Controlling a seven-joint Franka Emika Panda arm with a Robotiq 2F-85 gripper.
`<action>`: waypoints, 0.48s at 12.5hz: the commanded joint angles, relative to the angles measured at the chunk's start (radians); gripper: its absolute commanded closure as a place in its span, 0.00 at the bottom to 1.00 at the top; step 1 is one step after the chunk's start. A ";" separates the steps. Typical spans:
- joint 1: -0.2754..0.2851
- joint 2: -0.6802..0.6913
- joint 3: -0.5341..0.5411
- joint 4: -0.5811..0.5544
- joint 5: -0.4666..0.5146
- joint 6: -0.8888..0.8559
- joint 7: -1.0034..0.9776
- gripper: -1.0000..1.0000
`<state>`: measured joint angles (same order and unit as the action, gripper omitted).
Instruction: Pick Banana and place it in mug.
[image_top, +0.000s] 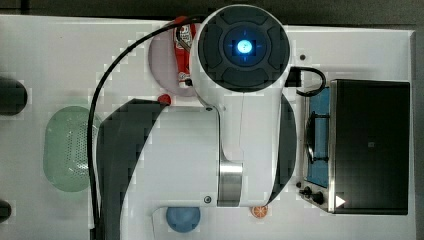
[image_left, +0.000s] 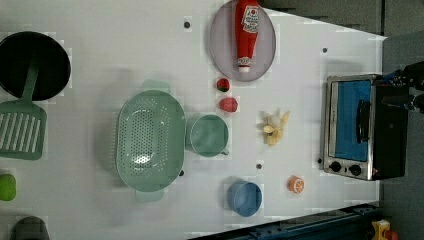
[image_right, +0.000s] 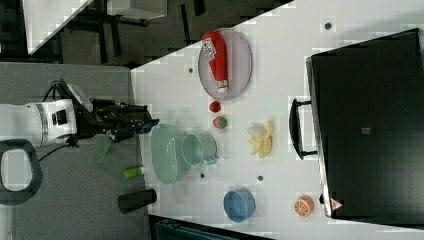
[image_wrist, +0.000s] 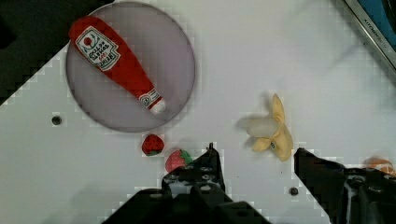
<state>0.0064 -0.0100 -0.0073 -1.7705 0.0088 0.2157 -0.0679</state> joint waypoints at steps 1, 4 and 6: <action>-0.032 -0.288 -0.014 -0.296 -0.036 -0.013 0.077 0.21; -0.030 -0.280 -0.010 -0.299 -0.036 -0.004 0.053 0.00; -0.030 -0.256 -0.007 -0.310 -0.036 0.011 -0.064 0.00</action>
<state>-0.0189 -0.3379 -0.0090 -2.0195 -0.0030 0.2078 -0.0909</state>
